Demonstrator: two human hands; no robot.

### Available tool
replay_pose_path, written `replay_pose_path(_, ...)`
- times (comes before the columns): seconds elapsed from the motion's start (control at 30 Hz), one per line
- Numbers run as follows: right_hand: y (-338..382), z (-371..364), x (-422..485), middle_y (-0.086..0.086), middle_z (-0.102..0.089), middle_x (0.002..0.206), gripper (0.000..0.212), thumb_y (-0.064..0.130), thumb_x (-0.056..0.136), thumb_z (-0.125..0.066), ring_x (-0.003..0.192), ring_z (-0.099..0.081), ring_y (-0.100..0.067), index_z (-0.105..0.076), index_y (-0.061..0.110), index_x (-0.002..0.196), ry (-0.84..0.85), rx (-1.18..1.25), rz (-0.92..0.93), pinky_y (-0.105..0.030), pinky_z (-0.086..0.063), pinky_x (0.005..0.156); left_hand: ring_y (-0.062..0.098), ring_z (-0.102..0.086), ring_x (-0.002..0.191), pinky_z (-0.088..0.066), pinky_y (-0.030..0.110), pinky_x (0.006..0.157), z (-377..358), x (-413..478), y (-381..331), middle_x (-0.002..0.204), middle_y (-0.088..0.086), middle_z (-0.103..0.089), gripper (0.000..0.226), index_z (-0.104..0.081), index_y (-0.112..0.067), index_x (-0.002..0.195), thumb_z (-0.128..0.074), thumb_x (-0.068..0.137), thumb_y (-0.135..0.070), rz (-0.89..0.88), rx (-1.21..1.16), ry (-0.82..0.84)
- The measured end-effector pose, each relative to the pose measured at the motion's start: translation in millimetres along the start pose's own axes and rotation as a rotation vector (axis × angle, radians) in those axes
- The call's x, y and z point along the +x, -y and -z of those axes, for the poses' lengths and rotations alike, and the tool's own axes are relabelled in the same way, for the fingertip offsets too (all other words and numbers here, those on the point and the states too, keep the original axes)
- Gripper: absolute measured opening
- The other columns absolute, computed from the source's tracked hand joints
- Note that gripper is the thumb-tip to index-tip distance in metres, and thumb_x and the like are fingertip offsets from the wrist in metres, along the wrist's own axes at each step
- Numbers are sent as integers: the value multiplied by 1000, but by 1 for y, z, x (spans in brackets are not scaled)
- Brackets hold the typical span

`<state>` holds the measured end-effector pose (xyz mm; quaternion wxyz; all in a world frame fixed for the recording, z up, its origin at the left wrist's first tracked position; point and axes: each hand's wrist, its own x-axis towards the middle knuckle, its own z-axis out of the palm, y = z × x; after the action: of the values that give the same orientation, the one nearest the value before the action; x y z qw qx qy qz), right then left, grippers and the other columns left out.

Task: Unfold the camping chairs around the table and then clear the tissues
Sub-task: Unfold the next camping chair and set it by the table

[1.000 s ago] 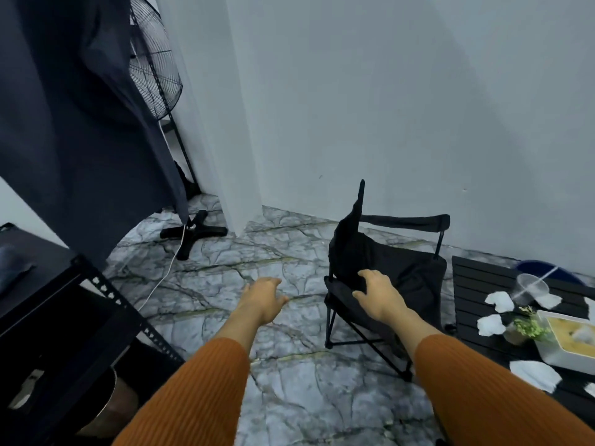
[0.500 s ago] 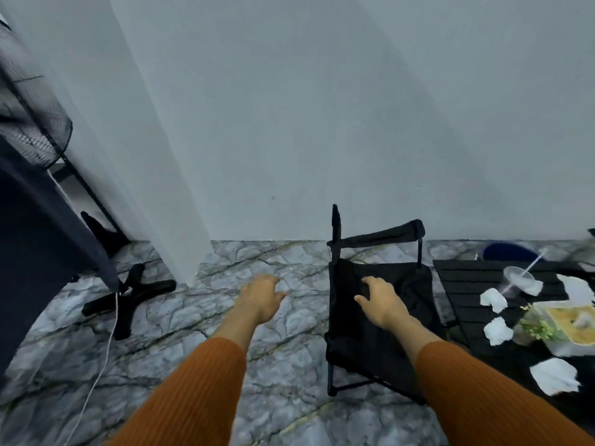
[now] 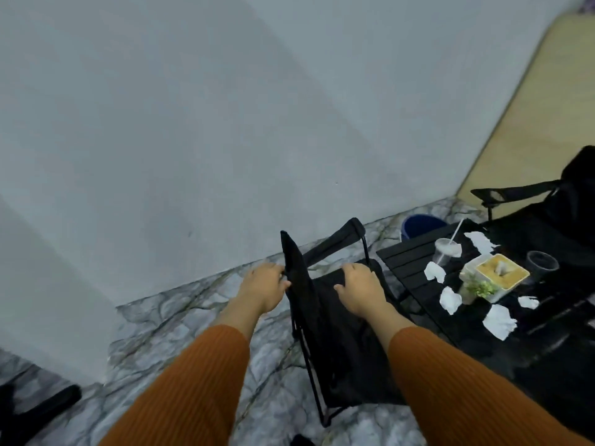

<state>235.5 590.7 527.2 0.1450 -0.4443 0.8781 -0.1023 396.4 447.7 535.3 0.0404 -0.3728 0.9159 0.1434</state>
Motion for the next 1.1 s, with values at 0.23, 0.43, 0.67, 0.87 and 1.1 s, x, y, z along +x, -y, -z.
replay_pose_path(0.23, -14, 15, 78, -10, -37, 150, 49, 31, 98, -48, 143, -25, -29, -36, 10, 141, -52, 4, -184, -47, -19, 120, 27, -45, 125, -37, 41, 104, 18, 124, -18, 129, 7, -54, 40, -53, -14, 130, -44, 98, -36, -243, 63, 45)
replay_pose_path(0.43, -41, 32, 133, -7, -11, 163, 64, 32, 98, -47, 151, 1, -28, -18, 16, 152, -78, 58, -401, -51, -4, 123, 24, -8, 150, -12, 46, 119, 34, 218, -40, 162, 6, -15, 58, -21, -21, 152, -37, 100, -41, -407, 173, 125)
replay_pose_path(0.67, -58, 42, 150, -6, -3, 164, 69, 36, 98, -44, 151, 5, -27, -6, 23, 154, -133, 101, -606, -52, -2, 122, 27, 3, 151, -4, 51, 121, 30, 288, -71, 164, 5, 1, 65, -7, -26, 155, -34, 100, -48, -601, 265, 193)
replay_pose_path(0.87, -41, 33, 130, -6, -5, 163, 69, 35, 98, -46, 151, 4, -28, -7, 24, 154, -226, 119, -845, -54, -2, 121, 27, 10, 151, 0, 54, 121, 17, 315, -86, 164, 4, 6, 68, 0, -30, 154, -33, 99, -52, -856, 297, 232)
replay_pose_path(1.1, 36, 0, 95, -5, -3, 164, 67, 38, 99, -43, 151, 6, -28, -7, 23, 154, -303, 224, -1097, -54, -2, 122, 27, 11, 150, 4, 55, 119, 27, 308, -59, 164, 2, 8, 68, 3, -36, 153, -31, 98, -56, -1131, 304, 285)
